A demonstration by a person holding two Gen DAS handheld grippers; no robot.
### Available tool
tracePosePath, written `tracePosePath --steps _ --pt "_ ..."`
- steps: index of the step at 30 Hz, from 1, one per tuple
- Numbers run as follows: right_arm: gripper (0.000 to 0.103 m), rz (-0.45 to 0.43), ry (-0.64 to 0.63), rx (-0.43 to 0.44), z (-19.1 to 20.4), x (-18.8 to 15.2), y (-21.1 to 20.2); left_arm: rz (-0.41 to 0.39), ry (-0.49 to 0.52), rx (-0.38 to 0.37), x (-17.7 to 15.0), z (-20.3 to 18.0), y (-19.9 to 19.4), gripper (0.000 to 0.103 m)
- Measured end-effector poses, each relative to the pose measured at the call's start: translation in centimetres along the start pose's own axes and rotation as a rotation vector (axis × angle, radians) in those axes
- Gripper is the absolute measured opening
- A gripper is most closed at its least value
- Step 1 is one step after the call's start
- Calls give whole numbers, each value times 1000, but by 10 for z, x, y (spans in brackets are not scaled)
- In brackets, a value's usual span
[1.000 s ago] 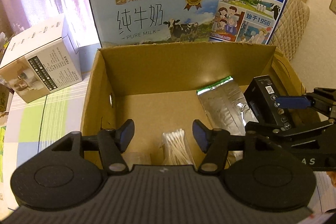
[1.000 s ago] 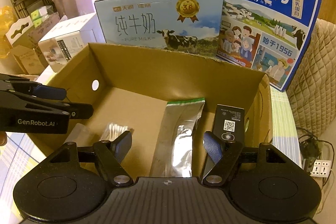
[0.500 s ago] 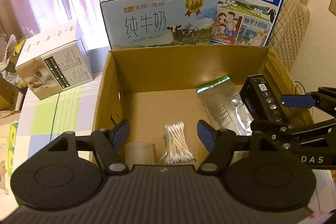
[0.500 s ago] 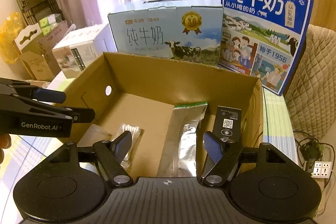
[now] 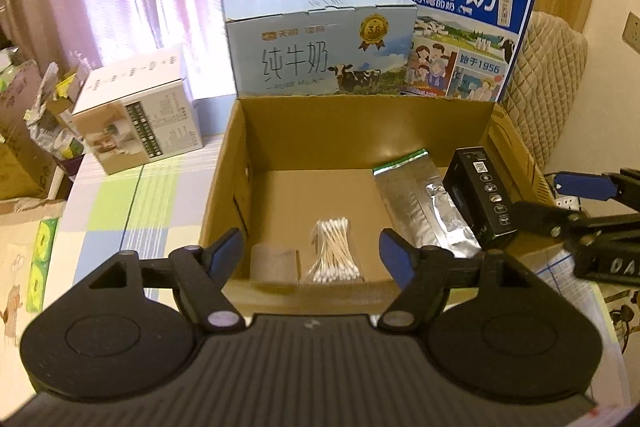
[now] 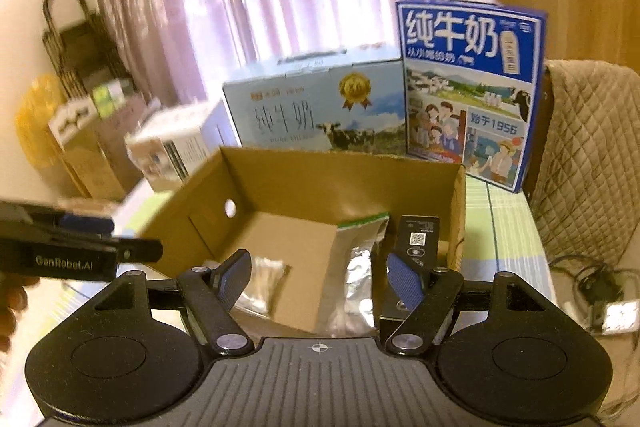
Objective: Organize objects
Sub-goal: 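Withdraw both tools from the box back over the table items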
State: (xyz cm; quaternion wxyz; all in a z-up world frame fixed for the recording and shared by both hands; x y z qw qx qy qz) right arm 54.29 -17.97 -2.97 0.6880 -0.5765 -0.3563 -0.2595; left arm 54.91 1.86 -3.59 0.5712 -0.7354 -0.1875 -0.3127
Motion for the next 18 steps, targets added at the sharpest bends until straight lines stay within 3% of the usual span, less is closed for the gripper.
tracePosePath --steps 7,18 --pt "72 -12 95 -11 -13 -17 -33 -37 -27 21 -22 6 -40 80" --pt "72 111 148 4 19 -75 -68 -17 -30 -30 -70 33 -80 84"
Point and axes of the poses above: each gripper's, at about its wrist camera, not at the fingertips, and y roughly the way its jaws point, z to its left, x to its top, the point moved 6 cm from there along y, roughly the way its jaws point, and after that the axes turned 13 degrees about -x, right-handed, at the moved point
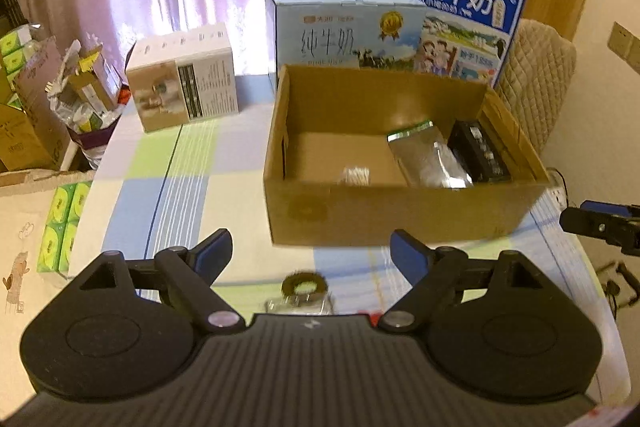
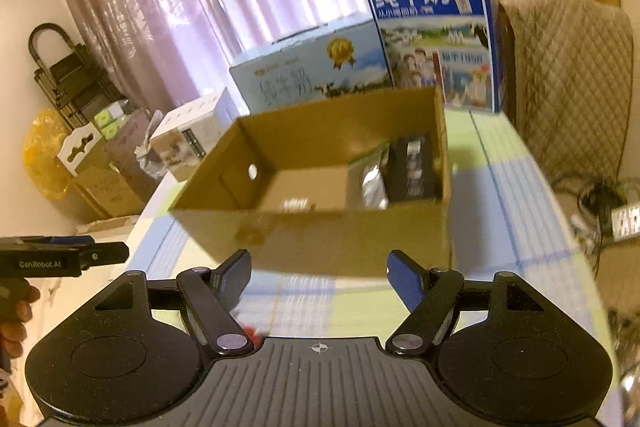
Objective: Organize objects
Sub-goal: 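Withdraw both tools from the box back over the table items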
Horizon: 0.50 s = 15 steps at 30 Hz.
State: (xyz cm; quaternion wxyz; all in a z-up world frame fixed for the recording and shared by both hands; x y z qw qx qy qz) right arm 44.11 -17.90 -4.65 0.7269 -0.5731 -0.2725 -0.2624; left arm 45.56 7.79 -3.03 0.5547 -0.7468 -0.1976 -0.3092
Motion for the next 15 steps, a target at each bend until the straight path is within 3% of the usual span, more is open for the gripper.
tracePosePath --steps 15 --pt "72 129 0 -65 73 -103 -8 112 17 -71 -83 46 -24 84"
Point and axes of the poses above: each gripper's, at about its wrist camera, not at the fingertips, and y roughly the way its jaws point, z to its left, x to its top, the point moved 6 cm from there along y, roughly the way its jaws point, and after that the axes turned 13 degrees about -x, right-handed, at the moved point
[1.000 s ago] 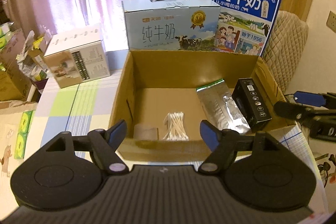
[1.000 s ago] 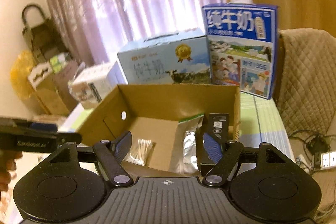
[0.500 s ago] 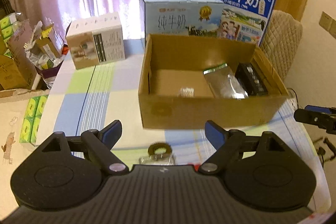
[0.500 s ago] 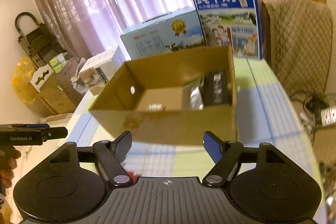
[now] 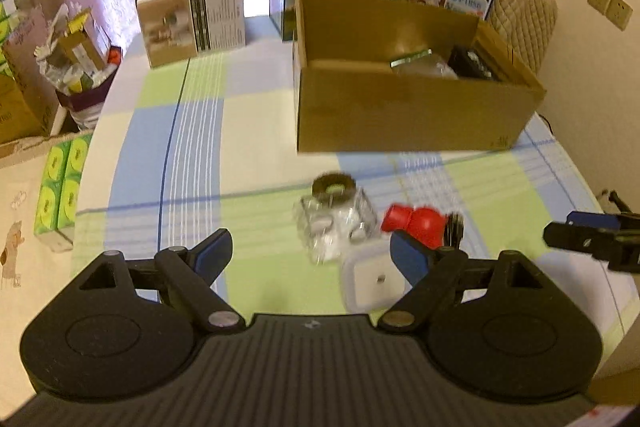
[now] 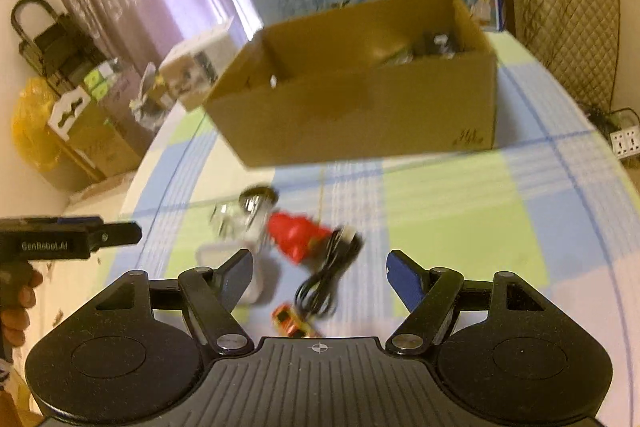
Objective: Organize objects
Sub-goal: 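Withdraw both tools from the box back over the table items, then lower the right tool onto the toy race car and grasp it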
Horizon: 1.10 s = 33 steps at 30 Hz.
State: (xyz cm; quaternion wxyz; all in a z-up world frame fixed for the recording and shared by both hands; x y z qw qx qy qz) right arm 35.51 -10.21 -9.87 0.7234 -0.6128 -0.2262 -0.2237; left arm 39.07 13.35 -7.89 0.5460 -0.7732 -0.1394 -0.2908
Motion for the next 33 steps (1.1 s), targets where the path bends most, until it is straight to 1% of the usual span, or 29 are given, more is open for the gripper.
tracePosePath --steps 3,7,9,11,16,21,27,33 --pt "72 20 -20 -4 12 -16 5 18 12 -7 -14 3 1 84" --pt "71 32 -58 -2 26 -28 10 41 17 -27 -29 7 2 84" --pt "68 35 -84 3 30 -33 13 48 19 -29 -35 9 2 84" --pt "56 40 -117 8 34 -39 17 55 20 -29 -40 11 2 84" --pt "48 62 -183 6 40 -51 32 75 10 -37 -51 14 6 84" --pt "48 68 -258 -2 41 -56 48 92 -12 -26 -60 19 11 84" --pt "47 94 -309 -13 37 -58 68 106 -40 -6 -66 23 18 83" --pt "44 102 -353 -3 40 -63 73 123 -59 10 -69 25 25 83"
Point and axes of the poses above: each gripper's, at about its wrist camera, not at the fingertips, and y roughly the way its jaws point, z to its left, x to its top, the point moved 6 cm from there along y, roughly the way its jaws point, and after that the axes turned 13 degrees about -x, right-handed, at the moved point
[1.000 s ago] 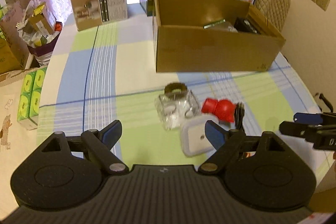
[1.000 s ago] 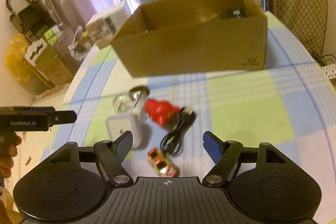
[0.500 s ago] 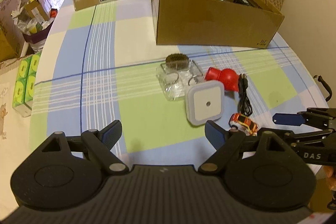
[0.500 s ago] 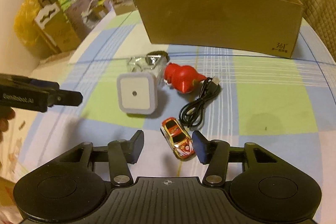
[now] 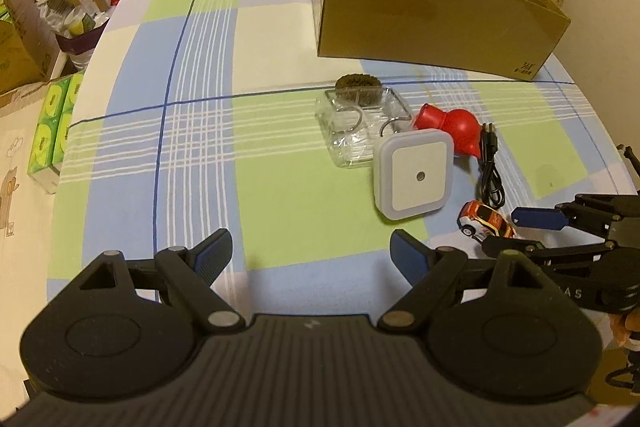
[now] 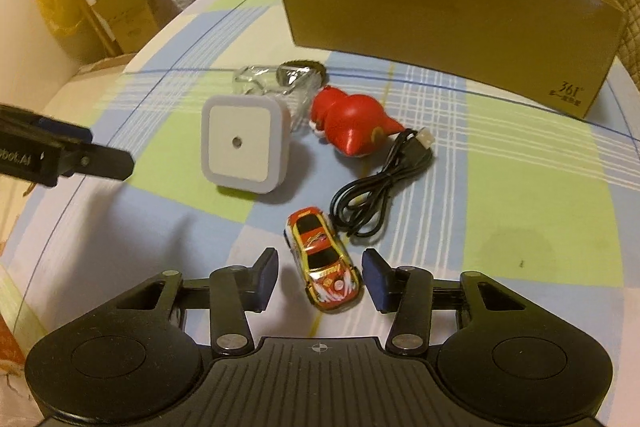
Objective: Organize objects
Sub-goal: 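Lower the right tool onto the toy race car and grasp it, then grasp the white night light with the left tool while the right tool holds the car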
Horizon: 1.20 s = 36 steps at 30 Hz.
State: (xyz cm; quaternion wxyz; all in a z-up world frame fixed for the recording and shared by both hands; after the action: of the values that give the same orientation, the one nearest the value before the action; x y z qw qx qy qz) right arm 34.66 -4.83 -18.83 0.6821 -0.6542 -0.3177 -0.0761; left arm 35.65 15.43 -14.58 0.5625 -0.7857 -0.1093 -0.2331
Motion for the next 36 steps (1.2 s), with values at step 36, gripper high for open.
tracePosePath --steps 36 --pt "26 1 -62 59 2 2 -7 27 15 -8 8 -29 32 83"
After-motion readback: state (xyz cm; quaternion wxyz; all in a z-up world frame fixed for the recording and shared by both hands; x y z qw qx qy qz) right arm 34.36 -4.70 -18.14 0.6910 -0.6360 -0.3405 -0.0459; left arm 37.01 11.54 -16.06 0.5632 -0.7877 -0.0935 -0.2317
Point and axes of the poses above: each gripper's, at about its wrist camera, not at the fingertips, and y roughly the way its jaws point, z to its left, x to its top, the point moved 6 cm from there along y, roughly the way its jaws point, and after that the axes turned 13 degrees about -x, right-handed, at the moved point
